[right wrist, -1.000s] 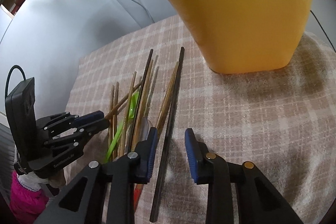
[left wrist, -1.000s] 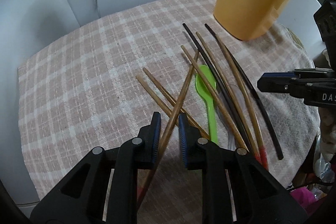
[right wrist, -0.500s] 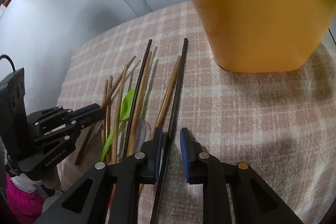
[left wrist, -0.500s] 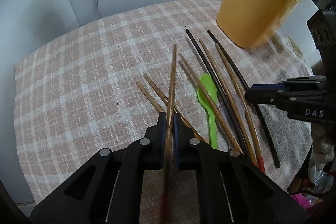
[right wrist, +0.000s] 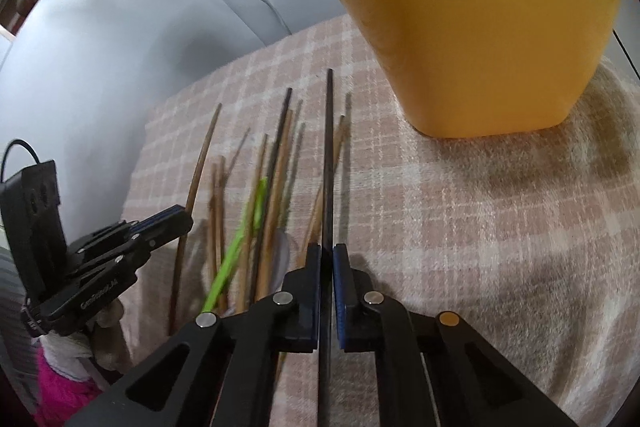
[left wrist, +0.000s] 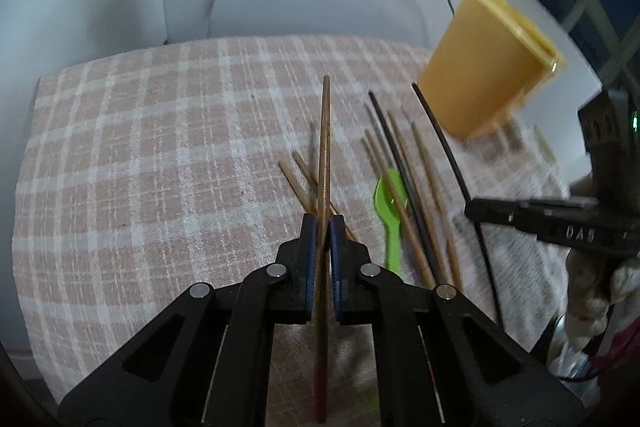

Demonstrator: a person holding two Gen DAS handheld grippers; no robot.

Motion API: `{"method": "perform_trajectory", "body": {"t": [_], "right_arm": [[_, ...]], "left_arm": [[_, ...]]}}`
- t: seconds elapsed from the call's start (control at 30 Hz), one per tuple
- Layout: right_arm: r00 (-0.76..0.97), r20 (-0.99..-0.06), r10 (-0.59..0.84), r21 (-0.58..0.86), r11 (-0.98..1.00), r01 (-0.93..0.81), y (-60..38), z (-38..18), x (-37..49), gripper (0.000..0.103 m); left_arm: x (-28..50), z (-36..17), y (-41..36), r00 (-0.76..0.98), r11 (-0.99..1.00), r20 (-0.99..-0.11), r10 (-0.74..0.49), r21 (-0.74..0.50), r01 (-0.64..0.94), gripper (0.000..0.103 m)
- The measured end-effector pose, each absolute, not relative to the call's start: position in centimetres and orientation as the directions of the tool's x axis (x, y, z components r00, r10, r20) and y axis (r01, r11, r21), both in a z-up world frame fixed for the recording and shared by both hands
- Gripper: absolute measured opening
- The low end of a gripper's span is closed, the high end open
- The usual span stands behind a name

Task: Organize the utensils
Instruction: 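Lift both held chopsticks and carry them over the yellow bin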

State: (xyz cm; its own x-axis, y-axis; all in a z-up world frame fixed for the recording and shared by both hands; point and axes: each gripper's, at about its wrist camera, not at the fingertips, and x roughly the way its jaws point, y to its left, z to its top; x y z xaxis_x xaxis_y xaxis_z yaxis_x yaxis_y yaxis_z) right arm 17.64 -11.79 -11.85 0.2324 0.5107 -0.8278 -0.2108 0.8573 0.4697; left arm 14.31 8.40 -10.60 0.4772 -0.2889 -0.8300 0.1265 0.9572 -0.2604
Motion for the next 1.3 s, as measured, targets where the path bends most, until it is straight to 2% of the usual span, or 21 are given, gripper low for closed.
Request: {"method": "perform_trajectory", "body": {"t": [0.17,0.47,0.83,1.3], "right_arm": [[0.26,-0.799,0.543,0.489,0.837,-0.246,-11.4,-10.3,16.6,0.003],[0.358,-0.736,0.575,0.501,0.818,-0.282,-12.8,-6.9,15.0,0.003],[0.482,-0.636,0.603,0.501,0.798,-0.336,-15.1,-1.4,13.3,0.003],[0.685,-0.516,0.514,0.475,0.837,-0.271,-20.9,4.2,15.4,0.003]], "left_arm": [[12.8,-9.2,10.2,0.53,0.927,-0.772,-0.353,-0.366,0.084,0.004],[9.3,-4.6,12.4,0.639,0.894,-0.66,-0.395,-0.437,0.102,0.004],[9.0,-1.0,9.1,0.693,0.868,-0.57,-0.442,-0.466,0.17,0.004],[12.8,3.6,6.2,0.737,0.827,-0.452,-0.502,-0.502,0.254,0.004]]}}
